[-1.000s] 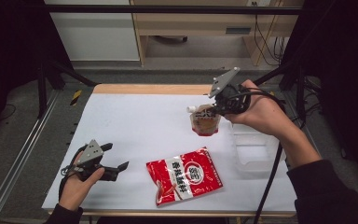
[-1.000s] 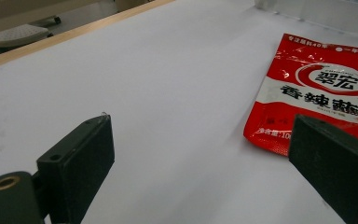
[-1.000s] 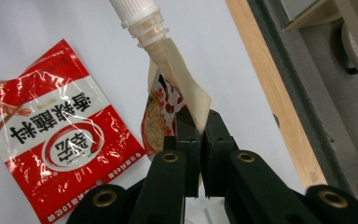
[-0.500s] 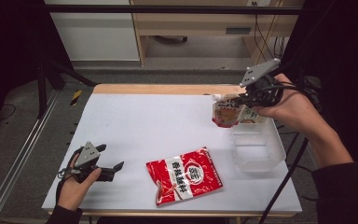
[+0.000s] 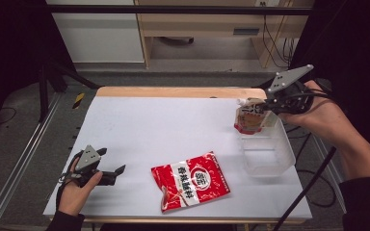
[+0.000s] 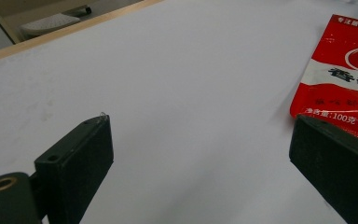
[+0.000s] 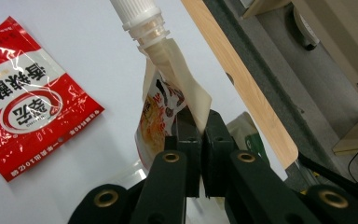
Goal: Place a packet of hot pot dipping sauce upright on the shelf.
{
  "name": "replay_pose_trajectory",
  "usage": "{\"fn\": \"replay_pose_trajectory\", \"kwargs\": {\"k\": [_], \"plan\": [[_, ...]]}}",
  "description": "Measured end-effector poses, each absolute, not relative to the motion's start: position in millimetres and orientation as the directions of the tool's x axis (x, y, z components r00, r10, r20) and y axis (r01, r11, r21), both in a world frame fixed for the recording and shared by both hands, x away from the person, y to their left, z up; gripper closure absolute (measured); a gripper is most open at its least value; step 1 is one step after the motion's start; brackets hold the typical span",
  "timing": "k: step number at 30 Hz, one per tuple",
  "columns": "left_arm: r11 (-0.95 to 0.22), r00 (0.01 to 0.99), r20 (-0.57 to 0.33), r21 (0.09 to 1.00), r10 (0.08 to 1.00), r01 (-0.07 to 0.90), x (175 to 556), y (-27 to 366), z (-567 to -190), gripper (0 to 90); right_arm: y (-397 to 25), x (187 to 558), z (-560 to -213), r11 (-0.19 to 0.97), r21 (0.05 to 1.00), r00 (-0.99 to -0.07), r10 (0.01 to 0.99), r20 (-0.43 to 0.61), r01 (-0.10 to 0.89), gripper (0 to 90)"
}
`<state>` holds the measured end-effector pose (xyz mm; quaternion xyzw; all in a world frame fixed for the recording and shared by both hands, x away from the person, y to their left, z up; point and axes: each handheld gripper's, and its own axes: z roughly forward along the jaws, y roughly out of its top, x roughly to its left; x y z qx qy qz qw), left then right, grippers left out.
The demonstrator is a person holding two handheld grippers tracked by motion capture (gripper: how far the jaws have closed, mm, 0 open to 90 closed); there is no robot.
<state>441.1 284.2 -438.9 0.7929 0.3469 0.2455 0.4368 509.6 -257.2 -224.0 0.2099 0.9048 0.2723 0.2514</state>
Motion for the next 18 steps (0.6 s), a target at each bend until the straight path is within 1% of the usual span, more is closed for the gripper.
{"fn": "replay_pose_trajectory", "kwargs": {"k": [10, 18], "plan": [[-0.377, 0.636, 0.086, 0.862, 0.767, 0.339, 441.1, 284.5, -439.8, 5.9, -287.1, 510.1, -237.9, 0.750, 0.598, -0.762, 0.554, -0.334, 0.283, 88.3], [-0.379, 0.638, 0.084, 0.860, 0.765, 0.341, 441.6, 283.4, -441.0, 5.9, -301.4, 525.1, -267.4, 0.746, 0.582, -0.757, 0.573, -0.313, 0.323, 88.2]]}}
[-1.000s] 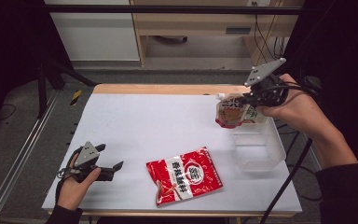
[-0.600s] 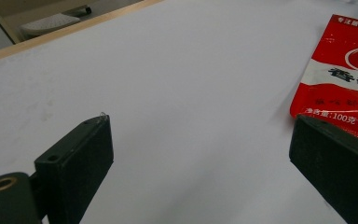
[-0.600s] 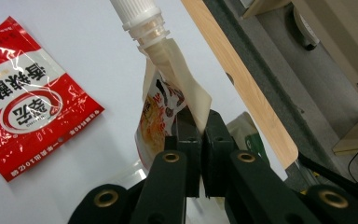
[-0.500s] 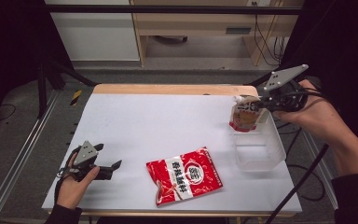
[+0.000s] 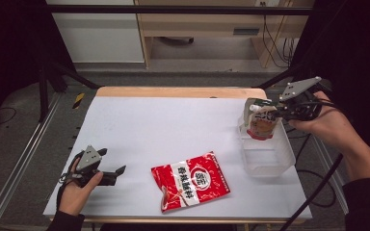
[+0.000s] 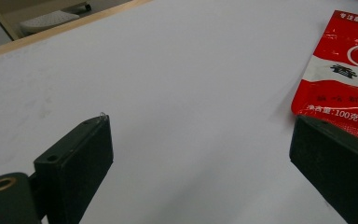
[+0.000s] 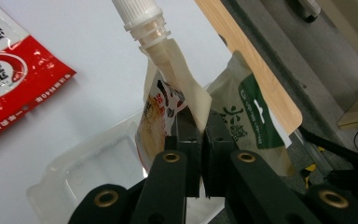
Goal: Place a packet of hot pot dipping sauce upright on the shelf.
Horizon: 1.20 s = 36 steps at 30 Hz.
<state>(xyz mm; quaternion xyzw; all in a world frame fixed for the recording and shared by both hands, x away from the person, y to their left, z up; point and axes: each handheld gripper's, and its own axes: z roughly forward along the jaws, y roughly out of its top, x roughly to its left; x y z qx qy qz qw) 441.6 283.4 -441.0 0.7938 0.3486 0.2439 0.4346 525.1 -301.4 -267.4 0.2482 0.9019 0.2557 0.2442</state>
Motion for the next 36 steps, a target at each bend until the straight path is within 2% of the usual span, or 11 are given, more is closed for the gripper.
{"fn": "replay_pose_trajectory", "kwargs": {"k": [4, 19, 36], "plan": [[-0.382, 0.639, 0.086, 0.859, 0.765, 0.342, 441.6, 282.0, -441.5, 5.9, -307.2, 534.8, -281.9, 0.745, 0.578, -0.760, 0.575, -0.302, 0.333, 88.2], [-0.395, 0.649, 0.088, 0.851, 0.756, 0.345, 441.0, 277.2, -443.4, 5.9, -301.6, 555.7, -296.1, 0.743, 0.584, -0.772, 0.567, -0.288, 0.327, 88.2], [-0.397, 0.655, 0.092, 0.854, 0.750, 0.335, 440.0, 275.8, -442.3, 5.9, -307.7, 559.5, -325.3, 0.716, 0.582, -0.766, 0.600, -0.232, 0.384, 88.2]]}}
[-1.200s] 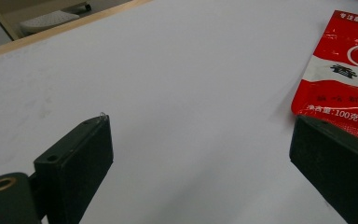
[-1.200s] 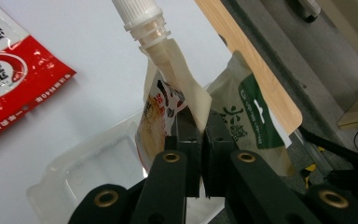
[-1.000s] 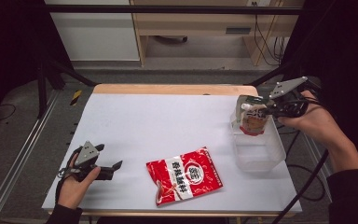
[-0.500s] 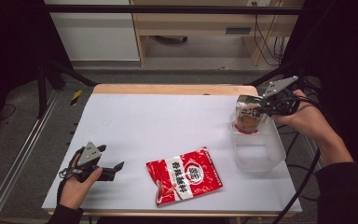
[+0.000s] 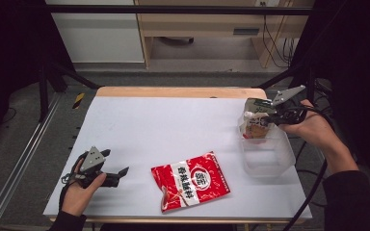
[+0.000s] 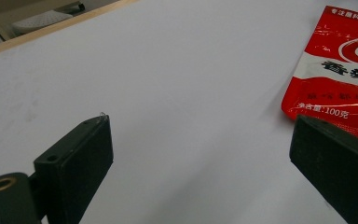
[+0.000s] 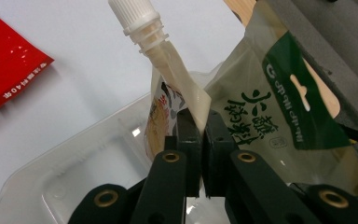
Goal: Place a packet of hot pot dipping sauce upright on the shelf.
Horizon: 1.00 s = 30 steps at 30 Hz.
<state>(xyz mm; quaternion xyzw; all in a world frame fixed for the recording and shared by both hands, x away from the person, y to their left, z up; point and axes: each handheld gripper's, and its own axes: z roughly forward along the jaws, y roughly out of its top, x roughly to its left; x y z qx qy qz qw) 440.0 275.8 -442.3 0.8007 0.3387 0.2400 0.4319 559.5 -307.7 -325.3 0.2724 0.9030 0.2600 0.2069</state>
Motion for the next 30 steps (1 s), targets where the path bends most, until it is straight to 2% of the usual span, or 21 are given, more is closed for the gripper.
{"fn": "replay_pose_trajectory", "kwargs": {"k": [19, 22, 24, 27, 30], "plan": [[-0.402, 0.663, 0.095, 0.855, 0.742, 0.328, 439.3, 275.1, -441.7, 5.6, -323.0, 559.8, -346.6, 0.649, 0.611, -0.735, 0.660, -0.157, 0.453, 84.8], [-0.403, 0.664, 0.096, 0.855, 0.742, 0.327, 439.1, 274.4, -441.7, 5.6, -325.2, 558.3, -345.5, 0.640, 0.614, -0.728, 0.669, -0.149, 0.462, 78.3], [-0.405, 0.664, 0.097, 0.854, 0.741, 0.326, 438.9, 274.3, -441.6, 5.5, -325.7, 555.7, -342.9, 0.631, 0.629, -0.728, 0.670, -0.146, 0.454, 66.1], [-0.404, 0.664, 0.096, 0.855, 0.741, 0.327, 439.2, 274.1, -441.7, 5.4, -325.4, 547.7, -333.7, 0.617, 0.656, -0.714, 0.680, -0.167, 0.434, 53.0], [-0.413, 0.668, 0.101, 0.850, 0.737, 0.327, 438.8, 272.3, -441.9, 5.4, -323.6, 537.7, -319.7, 0.598, 0.686, -0.684, 0.702, -0.199, 0.414, 43.7]]}}
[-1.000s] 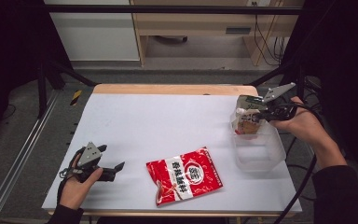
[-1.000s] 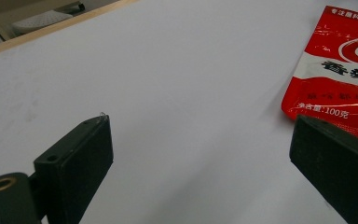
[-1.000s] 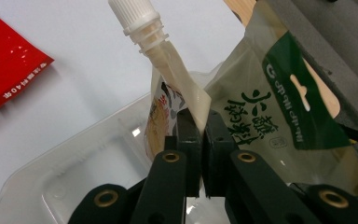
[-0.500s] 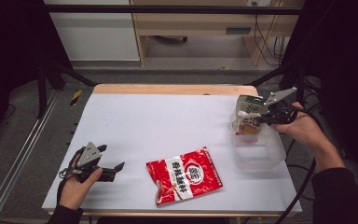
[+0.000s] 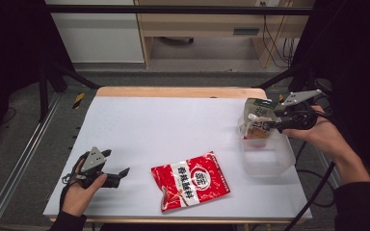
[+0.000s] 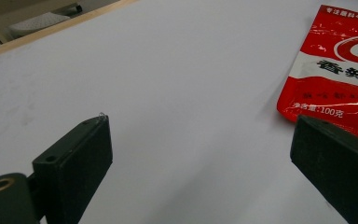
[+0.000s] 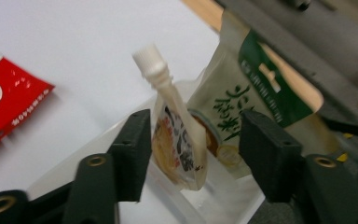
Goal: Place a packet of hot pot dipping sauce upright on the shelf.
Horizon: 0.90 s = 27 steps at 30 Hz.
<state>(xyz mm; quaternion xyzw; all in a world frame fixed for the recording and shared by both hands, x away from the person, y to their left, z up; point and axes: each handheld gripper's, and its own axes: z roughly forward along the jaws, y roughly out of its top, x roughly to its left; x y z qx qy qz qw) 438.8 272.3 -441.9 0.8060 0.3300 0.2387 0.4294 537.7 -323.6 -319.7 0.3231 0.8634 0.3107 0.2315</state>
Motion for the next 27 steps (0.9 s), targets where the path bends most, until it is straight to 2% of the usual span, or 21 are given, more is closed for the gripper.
{"fn": "replay_pose_trajectory", "kwargs": {"k": [8, 11, 15, 27], "plan": [[-0.415, 0.677, 0.097, 0.849, 0.730, 0.326, 436.7, 266.3, -441.0, 5.3, -299.1, 501.7, -284.1, 0.585, 0.737, -0.644, 0.715, -0.271, 0.339, 23.6], [-0.424, 0.682, 0.101, 0.845, 0.724, 0.325, 435.6, 263.0, -440.9, 5.3, -283.9, 487.2, -276.2, 0.594, 0.740, -0.646, 0.705, -0.291, 0.314, 20.0], [-0.436, 0.696, 0.096, 0.837, 0.712, 0.331, 433.5, 258.2, -439.9, 5.2, -262.8, 469.0, -272.0, 0.570, 0.761, -0.654, 0.708, -0.266, 0.308, 14.1], [-0.460, 0.706, 0.126, 0.834, 0.697, 0.306, 431.1, 247.1, -439.9, 5.3, -199.8, 422.7, -299.3, 0.555, 0.791, -0.717, 0.659, -0.229, 0.257, 9.9]]}}
